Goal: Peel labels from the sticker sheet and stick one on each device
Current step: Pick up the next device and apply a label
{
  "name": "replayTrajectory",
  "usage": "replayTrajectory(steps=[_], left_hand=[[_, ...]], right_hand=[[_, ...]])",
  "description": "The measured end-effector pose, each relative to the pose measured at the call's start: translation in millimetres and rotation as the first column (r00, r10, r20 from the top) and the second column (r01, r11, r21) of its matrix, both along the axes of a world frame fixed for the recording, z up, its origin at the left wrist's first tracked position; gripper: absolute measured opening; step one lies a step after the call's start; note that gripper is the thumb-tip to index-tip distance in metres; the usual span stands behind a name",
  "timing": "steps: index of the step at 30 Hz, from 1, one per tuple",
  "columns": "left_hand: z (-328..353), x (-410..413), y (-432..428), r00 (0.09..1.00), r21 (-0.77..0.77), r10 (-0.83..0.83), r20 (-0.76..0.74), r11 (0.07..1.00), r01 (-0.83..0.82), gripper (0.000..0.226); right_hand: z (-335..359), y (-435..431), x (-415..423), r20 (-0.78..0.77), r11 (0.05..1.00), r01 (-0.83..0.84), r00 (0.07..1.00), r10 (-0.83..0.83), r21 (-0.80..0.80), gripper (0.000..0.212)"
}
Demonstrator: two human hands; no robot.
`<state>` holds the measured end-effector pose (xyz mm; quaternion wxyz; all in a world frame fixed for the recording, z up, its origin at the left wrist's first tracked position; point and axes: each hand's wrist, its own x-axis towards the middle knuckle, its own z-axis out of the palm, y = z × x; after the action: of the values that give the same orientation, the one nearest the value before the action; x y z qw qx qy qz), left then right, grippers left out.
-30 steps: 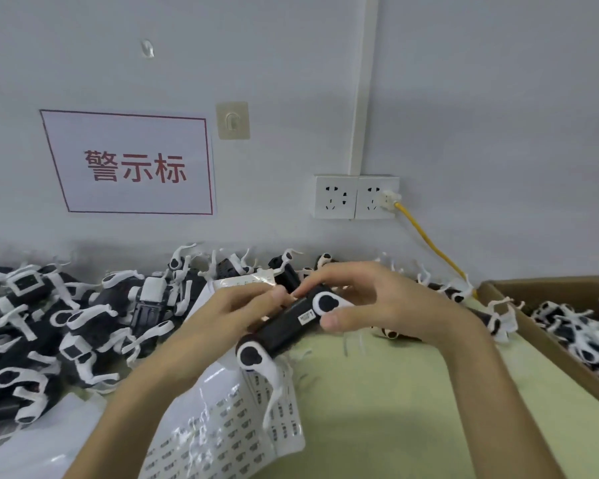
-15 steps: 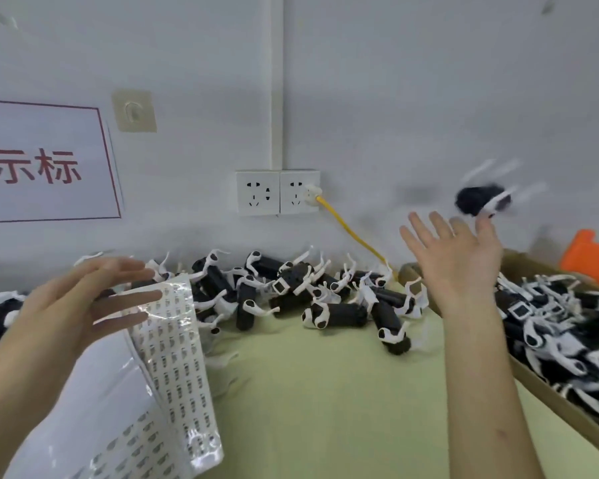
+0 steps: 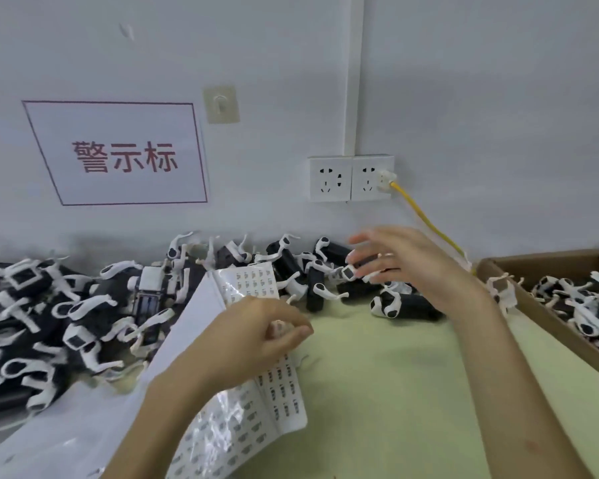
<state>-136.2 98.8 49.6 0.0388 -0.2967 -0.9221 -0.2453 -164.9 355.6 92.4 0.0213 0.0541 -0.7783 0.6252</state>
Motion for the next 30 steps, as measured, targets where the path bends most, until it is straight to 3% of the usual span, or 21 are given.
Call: replayTrajectory(steps=[4, 6, 9, 13, 15, 18, 21, 24, 26, 30], left_hand=[[11, 1, -13, 0.997, 0.231, -0.008, 0.072, 0.973, -0.009, 0.019], [15, 0, -22, 0.997, 0.277, 0.083, -0.003, 0.958, -0.079, 0.015], [15, -7, -39, 0.935, 0.13, 0.332, -0.122, 0.94, -0.317, 0.032], [14, -13, -58, 0.857, 0.117, 0.514, 0.036, 0.849, -0.515, 0.056], [16, -13, -65, 0.825, 0.171, 0.559, 0.087, 0.807, -0.565, 0.066], [24, -8, -74, 0.823, 0.335, 0.519, 0.231, 0.752, -0.568, 0.063], [30, -4, -79, 0.838, 0.41, 0.448, 0.313, 0.731, -0.545, 0.058], [35, 0, -85, 0.852, 0.348, 0.467, 0.237, 0.778, -0.523, 0.049], [40, 6, -93, 0.881, 0.31, 0.427, 0.205, 0.825, -0.472, 0.041], [45, 11, -108, 0.971, 0.174, 0.186, 0.151, 0.962, -0.212, 0.035]], right_hand=[[-21, -54, -4, 0.137, 0.938, -0.159, 0.983, 0.122, 0.308, 0.035], [-33, -81, -3, 0.167, 0.874, -0.255, 0.965, 0.203, 0.414, 0.038], [-47, -109, -1, 0.15, 0.842, -0.326, 0.946, 0.289, 0.431, 0.033], [-50, -128, 6, 0.039, 0.88, -0.339, 0.937, 0.346, 0.332, 0.005], [-43, -129, 9, -0.09, 0.917, -0.287, 0.943, 0.322, 0.276, 0.004], [-27, -120, 15, -0.284, 0.944, -0.23, 0.913, 0.294, 0.238, 0.002], [-13, -110, 23, -0.372, 0.938, -0.228, 0.873, 0.316, 0.261, 0.013], [-1, -97, 27, -0.399, 0.952, -0.231, 0.868, 0.295, 0.2, 0.014], [8, -83, 28, -0.373, 0.951, -0.268, 0.875, 0.308, 0.157, 0.005], [16, -62, 30, -0.305, 0.918, -0.38, 0.866, 0.396, 0.114, 0.008]])
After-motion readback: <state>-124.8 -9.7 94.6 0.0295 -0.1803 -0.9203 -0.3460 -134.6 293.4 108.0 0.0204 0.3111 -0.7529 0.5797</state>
